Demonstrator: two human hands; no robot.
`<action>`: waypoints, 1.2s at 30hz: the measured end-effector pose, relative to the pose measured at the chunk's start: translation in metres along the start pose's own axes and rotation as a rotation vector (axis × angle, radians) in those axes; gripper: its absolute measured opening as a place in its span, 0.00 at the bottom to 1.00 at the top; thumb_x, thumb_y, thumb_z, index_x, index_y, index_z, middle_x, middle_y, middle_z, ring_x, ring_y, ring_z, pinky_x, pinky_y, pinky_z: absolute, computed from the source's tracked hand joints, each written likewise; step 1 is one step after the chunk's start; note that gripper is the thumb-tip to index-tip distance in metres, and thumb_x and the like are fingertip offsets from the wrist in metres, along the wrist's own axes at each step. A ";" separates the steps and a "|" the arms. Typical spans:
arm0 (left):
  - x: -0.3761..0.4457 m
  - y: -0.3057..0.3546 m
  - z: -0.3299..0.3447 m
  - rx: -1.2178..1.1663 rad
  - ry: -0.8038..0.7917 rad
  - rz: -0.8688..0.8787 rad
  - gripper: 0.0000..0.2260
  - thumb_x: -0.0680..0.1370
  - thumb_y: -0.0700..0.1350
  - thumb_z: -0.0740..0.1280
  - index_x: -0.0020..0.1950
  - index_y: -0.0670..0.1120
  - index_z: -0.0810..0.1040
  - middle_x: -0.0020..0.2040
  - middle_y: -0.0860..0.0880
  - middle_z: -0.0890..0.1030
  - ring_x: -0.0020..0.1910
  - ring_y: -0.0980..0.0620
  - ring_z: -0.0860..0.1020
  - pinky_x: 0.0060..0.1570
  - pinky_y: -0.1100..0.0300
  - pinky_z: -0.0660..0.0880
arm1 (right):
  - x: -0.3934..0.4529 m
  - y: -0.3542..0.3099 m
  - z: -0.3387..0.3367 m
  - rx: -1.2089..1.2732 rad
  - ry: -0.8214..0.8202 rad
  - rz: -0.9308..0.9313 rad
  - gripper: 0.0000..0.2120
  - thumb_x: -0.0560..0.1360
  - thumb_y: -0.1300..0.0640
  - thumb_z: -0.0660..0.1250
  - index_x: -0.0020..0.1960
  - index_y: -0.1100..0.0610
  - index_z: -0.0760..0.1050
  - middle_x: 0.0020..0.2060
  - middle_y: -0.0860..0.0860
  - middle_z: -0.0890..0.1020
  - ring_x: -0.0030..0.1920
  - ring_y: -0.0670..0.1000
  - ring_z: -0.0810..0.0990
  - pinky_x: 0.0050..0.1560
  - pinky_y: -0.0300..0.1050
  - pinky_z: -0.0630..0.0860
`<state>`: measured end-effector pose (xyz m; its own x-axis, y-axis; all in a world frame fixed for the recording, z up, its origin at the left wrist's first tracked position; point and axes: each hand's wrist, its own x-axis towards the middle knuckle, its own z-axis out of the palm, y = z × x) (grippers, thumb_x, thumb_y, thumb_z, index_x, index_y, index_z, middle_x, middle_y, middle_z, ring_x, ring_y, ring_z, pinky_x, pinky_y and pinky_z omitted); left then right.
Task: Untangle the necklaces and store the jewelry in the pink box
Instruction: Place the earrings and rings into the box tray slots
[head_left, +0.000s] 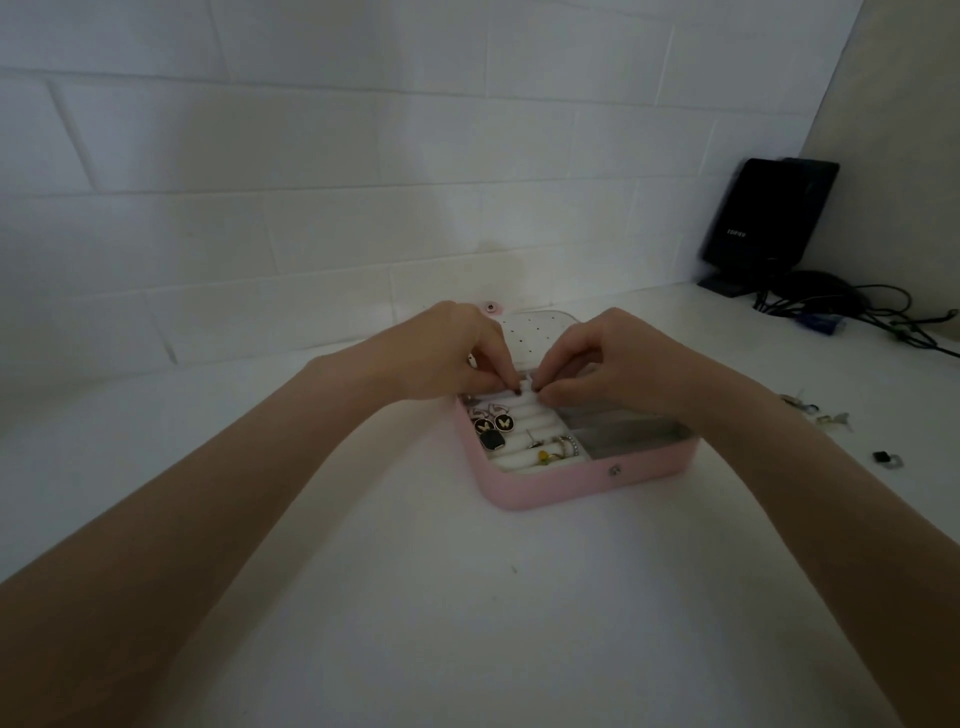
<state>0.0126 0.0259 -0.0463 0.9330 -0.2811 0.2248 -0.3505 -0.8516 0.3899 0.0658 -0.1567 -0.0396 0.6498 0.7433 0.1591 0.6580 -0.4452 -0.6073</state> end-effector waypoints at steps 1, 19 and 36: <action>0.000 0.000 0.000 0.002 0.000 0.001 0.08 0.71 0.35 0.70 0.47 0.44 0.85 0.40 0.53 0.78 0.35 0.71 0.74 0.39 0.77 0.68 | 0.000 -0.001 0.001 -0.027 -0.014 -0.002 0.08 0.67 0.61 0.75 0.35 0.50 0.80 0.35 0.46 0.83 0.35 0.39 0.79 0.44 0.30 0.74; 0.001 0.000 -0.001 0.043 0.002 -0.001 0.07 0.72 0.36 0.71 0.46 0.45 0.85 0.43 0.50 0.80 0.34 0.67 0.75 0.38 0.77 0.68 | 0.003 -0.016 -0.005 -0.250 -0.005 -0.011 0.07 0.67 0.58 0.74 0.35 0.50 0.79 0.30 0.40 0.78 0.34 0.40 0.75 0.36 0.32 0.70; -0.001 0.003 -0.003 0.045 -0.016 -0.032 0.07 0.72 0.37 0.71 0.47 0.45 0.85 0.39 0.55 0.78 0.35 0.73 0.74 0.38 0.79 0.66 | -0.005 -0.028 -0.005 -0.042 -0.256 0.002 0.05 0.68 0.62 0.73 0.40 0.53 0.83 0.30 0.46 0.83 0.31 0.38 0.75 0.36 0.28 0.69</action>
<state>0.0108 0.0252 -0.0428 0.9450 -0.2602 0.1980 -0.3166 -0.8794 0.3556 0.0467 -0.1507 -0.0193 0.5369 0.8423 -0.0477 0.6756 -0.4632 -0.5736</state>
